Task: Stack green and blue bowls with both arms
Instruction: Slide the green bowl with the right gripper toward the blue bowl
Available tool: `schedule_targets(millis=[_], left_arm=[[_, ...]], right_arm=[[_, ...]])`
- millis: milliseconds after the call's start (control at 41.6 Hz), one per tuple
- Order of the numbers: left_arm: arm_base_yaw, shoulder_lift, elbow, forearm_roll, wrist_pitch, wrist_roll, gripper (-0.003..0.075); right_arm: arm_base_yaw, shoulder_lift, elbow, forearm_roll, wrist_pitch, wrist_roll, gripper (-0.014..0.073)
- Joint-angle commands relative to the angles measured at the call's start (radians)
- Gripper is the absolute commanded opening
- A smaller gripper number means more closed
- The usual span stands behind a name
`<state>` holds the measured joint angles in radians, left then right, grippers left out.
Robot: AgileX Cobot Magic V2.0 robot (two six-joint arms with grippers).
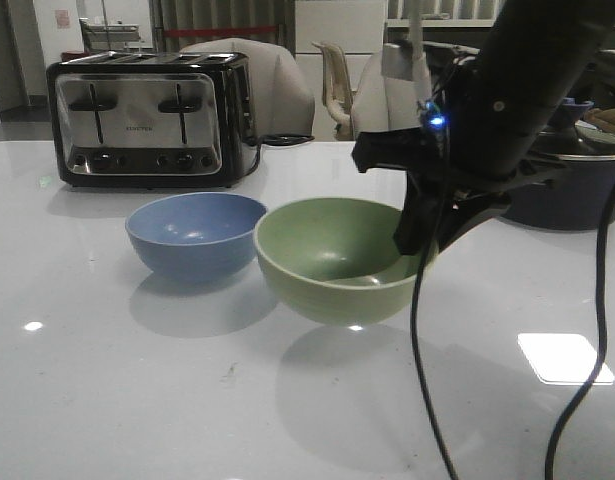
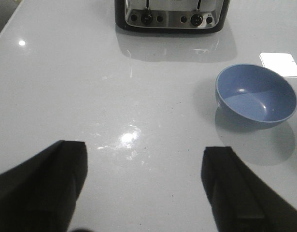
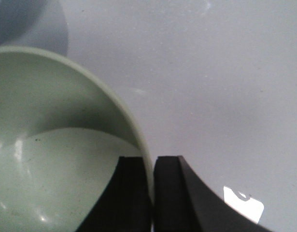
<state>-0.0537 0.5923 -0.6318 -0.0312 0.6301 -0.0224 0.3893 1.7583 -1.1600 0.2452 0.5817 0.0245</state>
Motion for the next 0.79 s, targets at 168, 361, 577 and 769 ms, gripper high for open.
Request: schedule_targets(millis=[168, 361, 577, 769], left_arm=[[-0.002, 0.006, -0.030, 0.001, -0.080, -0.001, 0.0552], [-0.002, 0.006, -0.030, 0.001, -0.080, -0.001, 0.0552], [-0.002, 0.006, -0.030, 0.001, -0.087, -0.001, 0.0552], [-0.002, 0.006, -0.030, 0.001, -0.086, -0.001, 0.0552]], right_arm=[[0.009, -0.001, -0.030, 0.038, -0.090, -0.006, 0.0093], [0.009, -0.001, -0.030, 0.038, -0.085, -0.006, 0.0339], [0.009, -0.011, -0.030, 0.038, -0.087, -0.006, 0.0394], [0.017, -0.126, -0.025, 0.006, -0.051, -0.007, 0.0388]])
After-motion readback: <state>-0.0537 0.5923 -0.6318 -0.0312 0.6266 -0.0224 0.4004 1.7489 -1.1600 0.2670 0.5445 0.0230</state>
